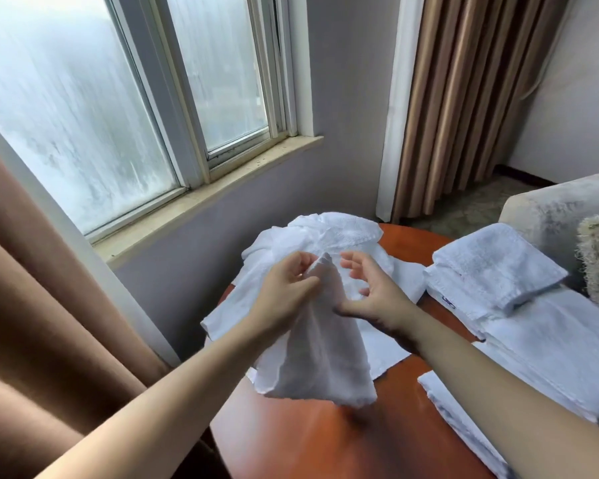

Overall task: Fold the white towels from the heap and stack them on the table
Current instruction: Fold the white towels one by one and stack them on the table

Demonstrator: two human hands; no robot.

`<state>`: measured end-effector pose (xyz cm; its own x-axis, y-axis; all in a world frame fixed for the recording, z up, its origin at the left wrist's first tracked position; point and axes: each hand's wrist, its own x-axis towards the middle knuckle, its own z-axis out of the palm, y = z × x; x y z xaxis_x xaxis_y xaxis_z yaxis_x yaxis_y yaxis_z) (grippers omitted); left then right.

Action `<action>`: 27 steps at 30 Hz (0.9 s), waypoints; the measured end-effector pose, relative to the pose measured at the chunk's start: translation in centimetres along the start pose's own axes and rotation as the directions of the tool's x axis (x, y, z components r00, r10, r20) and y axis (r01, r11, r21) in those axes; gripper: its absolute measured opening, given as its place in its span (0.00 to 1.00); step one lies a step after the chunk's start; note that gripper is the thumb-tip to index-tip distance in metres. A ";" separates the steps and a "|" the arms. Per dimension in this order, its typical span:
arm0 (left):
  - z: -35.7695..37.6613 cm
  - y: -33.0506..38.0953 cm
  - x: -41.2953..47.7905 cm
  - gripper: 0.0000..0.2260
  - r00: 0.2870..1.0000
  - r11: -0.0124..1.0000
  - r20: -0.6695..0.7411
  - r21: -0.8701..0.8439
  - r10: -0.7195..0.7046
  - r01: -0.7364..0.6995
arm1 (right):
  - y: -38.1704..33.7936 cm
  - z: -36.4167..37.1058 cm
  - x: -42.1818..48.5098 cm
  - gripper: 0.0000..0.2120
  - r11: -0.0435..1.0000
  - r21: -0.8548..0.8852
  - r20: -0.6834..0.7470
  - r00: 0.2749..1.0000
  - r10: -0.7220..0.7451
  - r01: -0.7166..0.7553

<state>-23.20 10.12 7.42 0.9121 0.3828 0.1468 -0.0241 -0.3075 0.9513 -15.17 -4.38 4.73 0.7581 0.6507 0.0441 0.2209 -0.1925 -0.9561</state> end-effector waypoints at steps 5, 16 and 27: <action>-1.4 0.7 0.4 0.10 0.962 0.983 0.235 -0.146 0.140 -0.107 | 2.6 -0.5 0.0 0.32 0.988 -0.147 0.155 0.985 0.078 -0.055; -3.8 -5.4 0.7 0.10 0.998 0.997 -0.025 0.037 0.064 -0.063 | 9.8 -0.6 -2.9 0.09 0.836 -0.536 0.262 0.919 0.294 -0.115; -0.1 -13.9 2.6 0.20 0.984 0.762 -0.035 0.628 -0.175 0.158 | 18.2 0.3 -4.8 0.06 0.798 -0.152 -0.076 0.812 0.579 -0.584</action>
<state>-20.55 15.42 -5.37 0.8874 0.4609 -0.0127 0.3827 -0.7209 0.5779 -14.98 -10.76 -12.93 0.7901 0.3604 -0.4959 -0.1727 -0.6453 -0.7442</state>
